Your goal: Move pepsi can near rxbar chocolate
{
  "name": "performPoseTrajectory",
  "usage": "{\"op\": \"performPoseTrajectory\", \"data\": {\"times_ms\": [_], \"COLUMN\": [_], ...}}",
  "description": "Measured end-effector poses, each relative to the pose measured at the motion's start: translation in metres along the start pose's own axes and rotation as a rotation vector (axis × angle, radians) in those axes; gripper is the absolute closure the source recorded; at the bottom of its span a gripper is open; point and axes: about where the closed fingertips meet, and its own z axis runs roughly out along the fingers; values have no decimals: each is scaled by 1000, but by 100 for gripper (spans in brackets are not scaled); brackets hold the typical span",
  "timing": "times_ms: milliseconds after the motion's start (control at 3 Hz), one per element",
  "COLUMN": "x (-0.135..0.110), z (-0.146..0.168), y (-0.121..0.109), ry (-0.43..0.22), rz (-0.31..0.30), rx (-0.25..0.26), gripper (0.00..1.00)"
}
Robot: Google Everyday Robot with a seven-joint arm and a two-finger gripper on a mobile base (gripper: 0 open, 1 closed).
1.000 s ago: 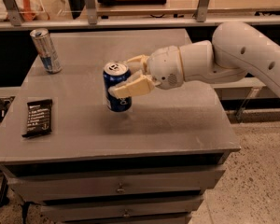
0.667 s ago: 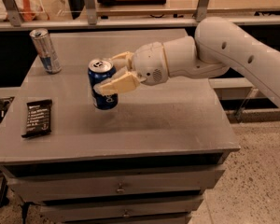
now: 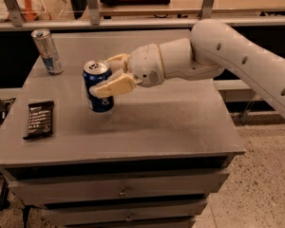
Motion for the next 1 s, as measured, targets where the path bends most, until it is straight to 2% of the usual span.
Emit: {"op": "performPoseTrajectory", "data": {"times_ms": [333, 1000], "x": [0, 6], "z": [19, 53], "y": [-1, -4], "ry": [-16, -5], "rz": [-8, -27], "rx": [-41, -104], "gripper": [100, 100]}}
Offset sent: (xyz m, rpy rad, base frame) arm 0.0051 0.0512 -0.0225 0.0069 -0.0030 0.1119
